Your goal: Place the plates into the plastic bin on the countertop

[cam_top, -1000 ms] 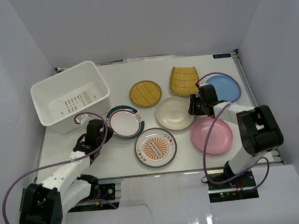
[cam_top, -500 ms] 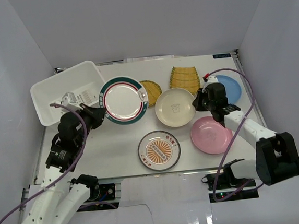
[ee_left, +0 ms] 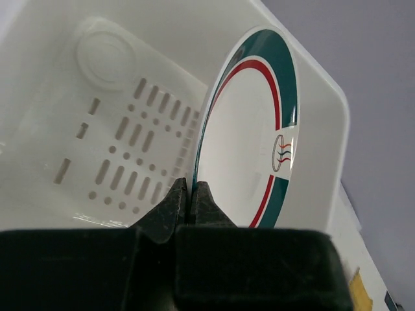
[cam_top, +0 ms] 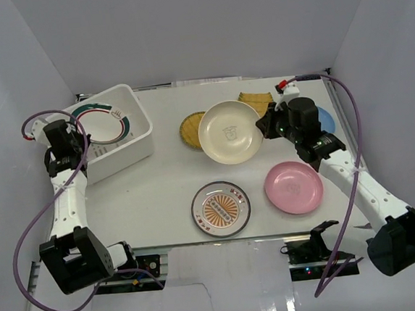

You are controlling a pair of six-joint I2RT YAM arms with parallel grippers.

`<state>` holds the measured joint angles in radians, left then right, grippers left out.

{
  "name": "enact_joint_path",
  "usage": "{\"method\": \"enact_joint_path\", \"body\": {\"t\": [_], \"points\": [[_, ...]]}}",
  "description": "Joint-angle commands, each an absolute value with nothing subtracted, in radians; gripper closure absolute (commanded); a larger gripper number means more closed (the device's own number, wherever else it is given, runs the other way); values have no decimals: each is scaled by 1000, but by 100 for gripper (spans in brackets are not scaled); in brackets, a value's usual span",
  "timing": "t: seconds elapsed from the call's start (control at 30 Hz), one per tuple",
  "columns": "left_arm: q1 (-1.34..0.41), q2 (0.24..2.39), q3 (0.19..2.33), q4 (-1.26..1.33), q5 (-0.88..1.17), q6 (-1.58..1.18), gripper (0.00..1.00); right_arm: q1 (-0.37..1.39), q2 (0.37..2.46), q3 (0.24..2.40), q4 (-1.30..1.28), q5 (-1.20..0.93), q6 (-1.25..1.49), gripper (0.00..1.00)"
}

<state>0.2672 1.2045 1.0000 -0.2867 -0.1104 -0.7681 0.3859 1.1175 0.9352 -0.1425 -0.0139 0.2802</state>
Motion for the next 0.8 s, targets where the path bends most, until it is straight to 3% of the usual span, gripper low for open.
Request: {"method": "enact_joint_path", "body": {"t": [0.0, 0.1, 0.13, 0.17, 0.2, 0.23, 0.27, 0.33, 0.43, 0.53, 0.63, 0.67, 0.77], "points": [[296, 1233, 1014, -229, -60, -761, 100, 486, 1195, 1093, -109, -12, 291, 92], [302, 1301, 1003, -218, -37, -752, 98, 586, 1320, 1196, -88, 44, 301, 92], [302, 1316, 1003, -222, -28, -752, 90, 609, 1360, 1288, -89, 54, 301, 92], [304, 1334, 1002, -224, -19, -750, 79, 655, 1443, 1336, -90, 61, 302, 92], [305, 1338, 1006, -229, -2, -747, 53, 676, 1489, 1386, -83, 84, 302, 92], [307, 1332, 1008, -235, 14, -739, 38, 696, 1534, 1495, -83, 97, 302, 92], [305, 1295, 1006, -230, 43, -739, 25, 722, 1636, 1558, -90, 106, 301, 92], [307, 1237, 991, -219, 96, -741, 10, 739, 1798, 1694, -132, 118, 307, 92], [296, 1091, 951, -224, 158, -752, 9, 773, 1983, 1954, -164, 135, 318, 92], [264, 938, 905, -305, 181, -746, 14, 813, 2141, 2155, -157, 155, 318, 92], [181, 832, 873, -429, 173, -706, 25, 854, 2267, 2298, -135, 164, 322, 92], [138, 801, 839, -458, 166, -686, 33, 876, 2284, 2301, -85, 167, 328, 92], [91, 651, 815, -589, 109, -652, 41, 920, 2342, 2304, -12, 179, 336, 92]]}}
